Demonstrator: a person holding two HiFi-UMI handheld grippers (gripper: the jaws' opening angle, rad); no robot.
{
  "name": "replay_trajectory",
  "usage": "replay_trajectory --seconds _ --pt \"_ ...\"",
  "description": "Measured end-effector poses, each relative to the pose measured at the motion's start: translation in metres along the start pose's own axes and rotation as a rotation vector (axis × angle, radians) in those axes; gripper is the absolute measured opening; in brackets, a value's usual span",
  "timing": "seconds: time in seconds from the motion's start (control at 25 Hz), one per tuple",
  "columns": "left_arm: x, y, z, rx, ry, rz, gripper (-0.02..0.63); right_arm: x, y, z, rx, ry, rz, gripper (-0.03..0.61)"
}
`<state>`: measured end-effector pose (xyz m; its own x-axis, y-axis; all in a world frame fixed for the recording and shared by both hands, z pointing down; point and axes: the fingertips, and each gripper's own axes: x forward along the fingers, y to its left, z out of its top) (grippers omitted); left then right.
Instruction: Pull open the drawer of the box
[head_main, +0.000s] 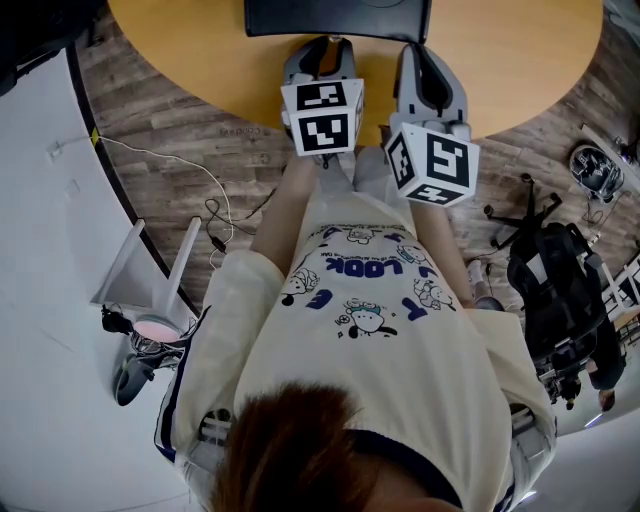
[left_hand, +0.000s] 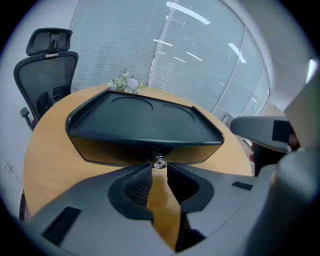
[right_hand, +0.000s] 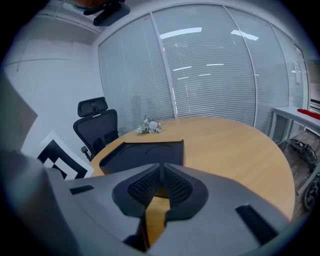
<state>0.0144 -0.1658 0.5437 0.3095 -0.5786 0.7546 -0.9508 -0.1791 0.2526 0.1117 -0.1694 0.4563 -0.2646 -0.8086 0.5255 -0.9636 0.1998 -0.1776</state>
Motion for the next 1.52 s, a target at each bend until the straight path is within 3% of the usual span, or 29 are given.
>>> replay_trajectory --seconds 0.28,1.52 --pt "0.0 0.001 0.0 0.04 0.0 0.003 0.081 0.002 0.004 0.001 0.004 0.002 0.004 0.043" --pt "-0.015 -0.003 -0.022 0.056 -0.001 -0.002 0.078 -0.015 0.013 -0.012 0.018 -0.006 -0.025 0.043"
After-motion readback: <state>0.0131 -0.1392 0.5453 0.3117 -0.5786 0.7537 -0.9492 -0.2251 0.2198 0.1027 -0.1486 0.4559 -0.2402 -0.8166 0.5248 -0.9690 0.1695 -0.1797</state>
